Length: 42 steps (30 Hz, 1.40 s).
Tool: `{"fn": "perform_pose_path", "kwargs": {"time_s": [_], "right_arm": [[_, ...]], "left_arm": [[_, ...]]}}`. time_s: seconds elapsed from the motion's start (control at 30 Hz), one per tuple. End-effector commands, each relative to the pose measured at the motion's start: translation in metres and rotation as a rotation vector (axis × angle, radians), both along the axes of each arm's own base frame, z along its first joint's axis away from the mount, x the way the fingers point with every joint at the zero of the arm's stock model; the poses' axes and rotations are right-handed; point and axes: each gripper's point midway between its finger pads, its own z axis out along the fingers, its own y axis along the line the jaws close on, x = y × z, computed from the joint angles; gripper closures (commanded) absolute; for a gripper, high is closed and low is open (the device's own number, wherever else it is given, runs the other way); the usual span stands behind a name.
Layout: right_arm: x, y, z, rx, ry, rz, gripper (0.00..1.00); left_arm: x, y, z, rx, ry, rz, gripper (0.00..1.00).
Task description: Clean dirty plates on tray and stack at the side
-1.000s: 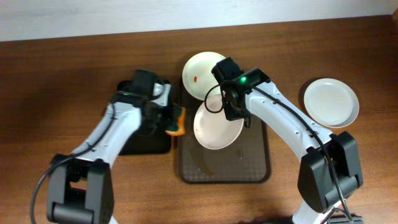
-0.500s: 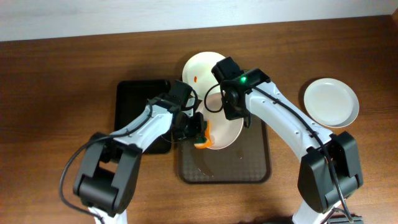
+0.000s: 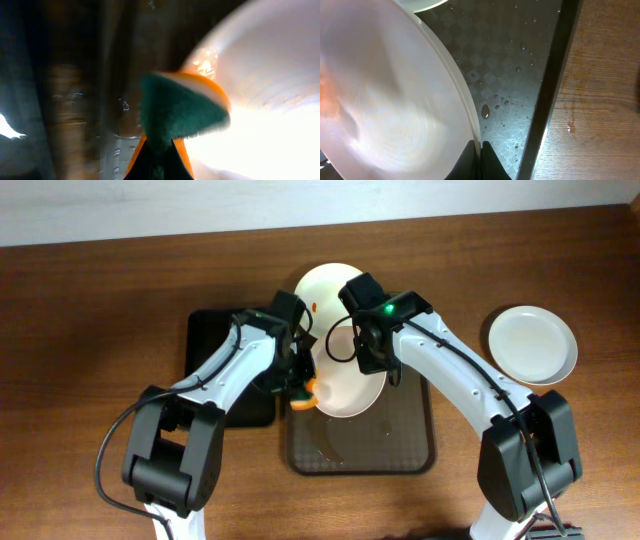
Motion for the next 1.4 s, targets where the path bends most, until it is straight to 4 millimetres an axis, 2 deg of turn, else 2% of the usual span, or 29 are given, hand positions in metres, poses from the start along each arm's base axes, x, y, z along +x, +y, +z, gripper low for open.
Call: {"fn": "perform_pose_path", "kwargs": {"time_s": [0.0,0.1,0.17,0.27,0.33,0.43,0.63,0.7,0.73,0.77,0.8,0.83,0.87,1.0,1.13,1.2,1.27,1.3,1.37], "right_arm": [[0.001,-0.007,0.0,-0.026,-0.006,-0.018,0.96],[0.001,-0.007,0.0,-0.026,-0.007,-0.017,0.96],[0.001,-0.007,0.0,-0.025,-0.007,-0.017,0.96],[0.002,-0.006,0.0,-0.026,-0.009,-0.01,0.96],[0.002,-0.006,0.0,-0.029,-0.007,0.007,0.96],[0.002,-0.006,0.0,-0.034,-0.003,0.031,0.96],[0.002,-0.005,0.0,-0.035,-0.001,0.044,0.96],[0.003,-0.002,0.0,-0.031,0.007,0.103,0.96],[0.004,-0.001,0.001,-0.033,0.003,0.124,0.96],[0.006,-0.001,0.003,-0.035,-0.002,0.143,0.96],[0.01,0.001,0.007,-0.032,-0.015,0.153,0.96],[0.015,0.004,0.013,-0.026,-0.034,0.165,0.96],[0.021,0.008,0.021,-0.013,-0.057,0.189,0.96],[0.051,0.04,0.061,0.118,-0.19,0.255,0.96],[0.077,0.09,0.091,0.279,-0.348,0.38,0.96],[0.083,0.118,0.098,0.312,-0.415,0.432,0.96],[0.083,0.143,0.099,0.316,-0.454,0.511,0.96],[0.081,0.161,0.098,0.305,-0.478,0.592,0.96],[0.078,0.187,0.092,0.197,-0.528,0.741,0.96]], "left_arm": [[0.027,0.02,0.025,0.135,-0.079,0.019,1.0],[0.033,0.024,0.05,0.135,-0.089,-0.001,1.0],[0.035,0.034,0.066,0.145,-0.089,-0.004,1.0],[0.039,0.075,0.085,0.237,-0.116,0.044,1.0],[0.042,0.113,0.091,0.309,-0.116,0.088,1.0],[0.046,0.136,0.082,0.317,-0.11,0.057,1.0],[0.042,0.158,0.03,0.373,-0.112,-0.009,0.99],[0.041,0.164,0.028,0.381,-0.107,0.0,0.91],[0.042,0.167,0.031,0.38,-0.11,0.007,0.74],[0.041,0.169,0.036,0.374,-0.11,0.017,0.46],[0.04,0.172,0.045,0.359,-0.116,0.031,0.18],[0.039,0.175,0.053,0.351,-0.123,0.041,0.07],[0.036,0.179,0.065,0.346,-0.138,0.055,0.0],[0.022,0.189,0.131,0.305,-0.268,0.112,0.0],[0.003,0.193,0.195,0.28,-0.444,0.147,0.0],[-0.008,0.194,0.225,0.267,-0.533,0.162,0.0],[-0.017,0.195,0.245,0.257,-0.602,0.173,0.0],[-0.022,0.195,0.255,0.251,-0.635,0.179,0.0],[-0.035,0.197,0.276,0.244,-0.705,0.192,0.0]]}}
